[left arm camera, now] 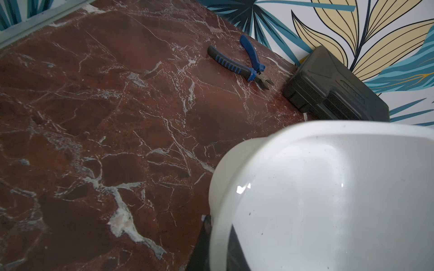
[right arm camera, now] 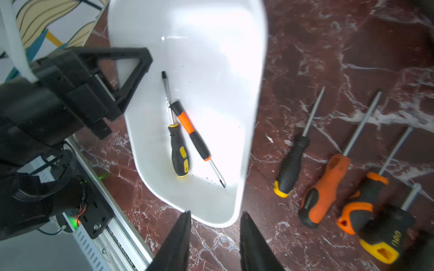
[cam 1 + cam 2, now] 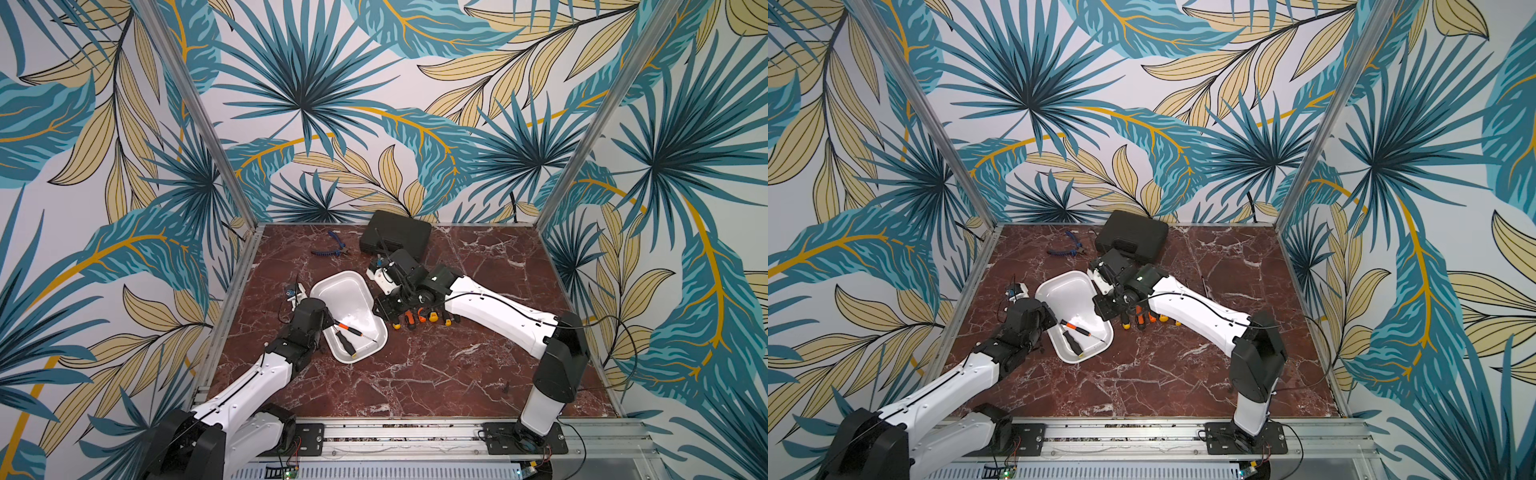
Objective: Take out the screwdriver from the storage box
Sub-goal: Pick up the socket head from the storage box.
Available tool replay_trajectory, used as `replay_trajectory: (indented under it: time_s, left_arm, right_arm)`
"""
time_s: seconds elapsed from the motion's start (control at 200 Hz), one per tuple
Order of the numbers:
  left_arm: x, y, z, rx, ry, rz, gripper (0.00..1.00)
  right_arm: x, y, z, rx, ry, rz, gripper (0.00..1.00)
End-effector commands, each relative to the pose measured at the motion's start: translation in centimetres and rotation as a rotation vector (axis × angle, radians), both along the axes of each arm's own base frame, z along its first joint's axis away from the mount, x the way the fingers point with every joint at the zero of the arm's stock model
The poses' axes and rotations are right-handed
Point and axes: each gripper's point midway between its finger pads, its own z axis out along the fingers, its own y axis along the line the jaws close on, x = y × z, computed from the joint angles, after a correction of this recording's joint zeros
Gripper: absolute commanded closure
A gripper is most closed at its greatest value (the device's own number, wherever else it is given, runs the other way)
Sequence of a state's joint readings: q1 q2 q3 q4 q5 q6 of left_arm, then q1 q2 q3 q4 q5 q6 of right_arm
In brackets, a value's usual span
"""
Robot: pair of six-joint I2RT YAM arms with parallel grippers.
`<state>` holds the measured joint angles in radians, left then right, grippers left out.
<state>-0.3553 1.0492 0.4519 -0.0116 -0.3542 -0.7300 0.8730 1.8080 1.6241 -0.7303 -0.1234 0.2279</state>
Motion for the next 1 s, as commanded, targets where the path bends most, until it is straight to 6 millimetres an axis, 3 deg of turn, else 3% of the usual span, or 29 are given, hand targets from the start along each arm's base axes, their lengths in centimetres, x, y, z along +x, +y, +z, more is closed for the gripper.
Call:
replay_trajectory:
  time_s: [0.0,0.275,0.486,0.997]
  left_arm:
    - [1.1,-0.2,2.1,-0.036,-0.069,0.005,1.0]
    - [1.2,-0.3,2.4,-0.04,-0.071,0.002,1.0]
    - [1.2,-0.4,2.3,-0.045,-0.068,-0.001,1.0]
    - [1.2,-0.5,2.1,-0.049,-0.066,-0.003,1.0]
  right_arm:
    - [-0.6,1.8,-2.4,-0.056,-0.007,0.079,0.64]
    - [-1.2,4.4,-6.0,-0.11,-0.004,0.123,0.64]
    - [-0.4,4.8,-8.6,-0.158,-0.02,0.106,0.63]
    - [0.5,6.0,-12.4,-0.208,-0.018,0.106,0.63]
